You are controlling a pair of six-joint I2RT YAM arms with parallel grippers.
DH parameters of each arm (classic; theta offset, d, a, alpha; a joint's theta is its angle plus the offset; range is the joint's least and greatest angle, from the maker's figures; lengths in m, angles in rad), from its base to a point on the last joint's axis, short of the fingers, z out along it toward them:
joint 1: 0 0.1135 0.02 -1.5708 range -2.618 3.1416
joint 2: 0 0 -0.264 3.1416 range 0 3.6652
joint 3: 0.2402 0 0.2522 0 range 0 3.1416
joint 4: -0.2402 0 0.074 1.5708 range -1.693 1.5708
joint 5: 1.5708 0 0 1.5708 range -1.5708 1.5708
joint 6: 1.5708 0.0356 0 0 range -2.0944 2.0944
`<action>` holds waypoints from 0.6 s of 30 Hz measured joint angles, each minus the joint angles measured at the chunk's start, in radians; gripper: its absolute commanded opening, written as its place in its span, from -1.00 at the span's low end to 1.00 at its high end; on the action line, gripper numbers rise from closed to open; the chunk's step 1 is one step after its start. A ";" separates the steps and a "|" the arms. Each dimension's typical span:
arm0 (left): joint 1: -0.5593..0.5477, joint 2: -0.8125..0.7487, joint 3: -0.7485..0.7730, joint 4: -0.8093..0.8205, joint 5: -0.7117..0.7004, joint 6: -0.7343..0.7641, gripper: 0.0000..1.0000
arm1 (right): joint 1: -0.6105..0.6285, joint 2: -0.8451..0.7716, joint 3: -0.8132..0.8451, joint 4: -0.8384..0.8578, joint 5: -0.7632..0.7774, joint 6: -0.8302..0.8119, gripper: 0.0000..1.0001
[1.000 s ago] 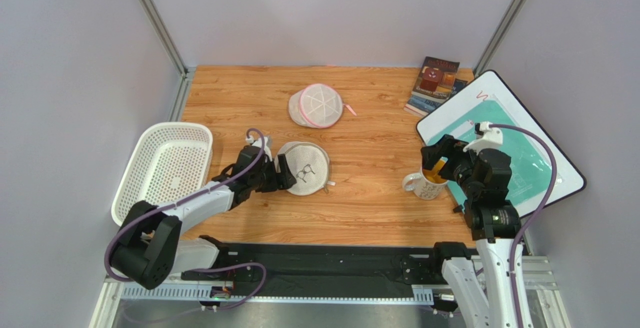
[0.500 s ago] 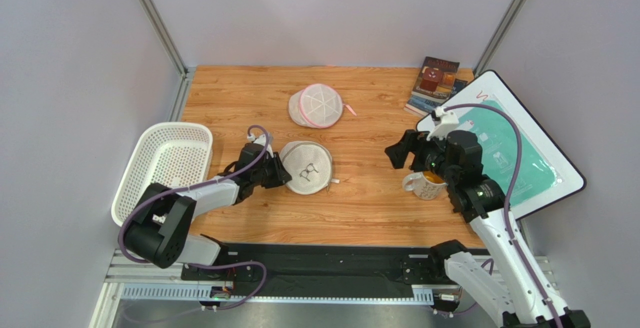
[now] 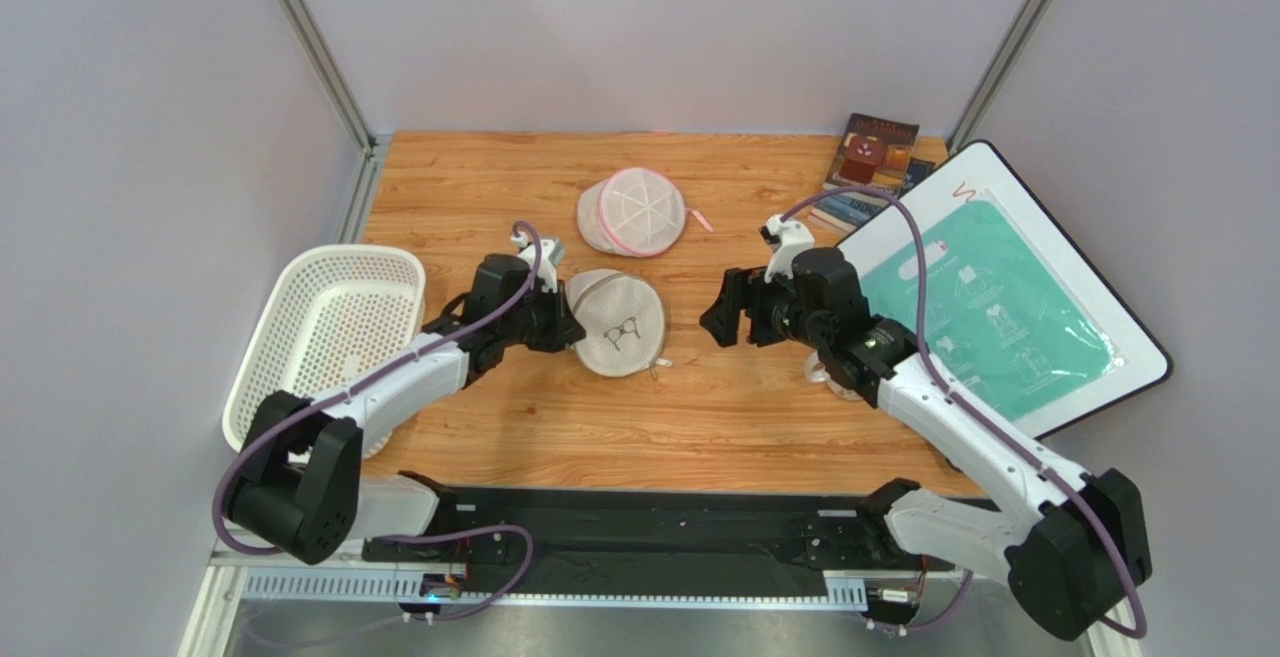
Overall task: Unzip the laundry bag and remove the bra
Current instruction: Pick up the laundry bag at the center of the board.
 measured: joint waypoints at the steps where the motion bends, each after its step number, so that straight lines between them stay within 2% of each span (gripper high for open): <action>1: 0.000 -0.001 0.020 -0.023 0.012 0.024 -1.00 | 0.001 0.021 -0.008 0.020 -0.014 0.005 0.67; 8: 0.000 0.024 0.089 -0.138 0.121 0.117 -1.00 | 0.003 0.136 -0.078 0.171 -0.141 0.037 0.68; 18: 0.000 0.027 0.065 -0.142 0.330 0.079 -1.00 | 0.005 0.291 -0.131 0.356 -0.196 0.050 0.67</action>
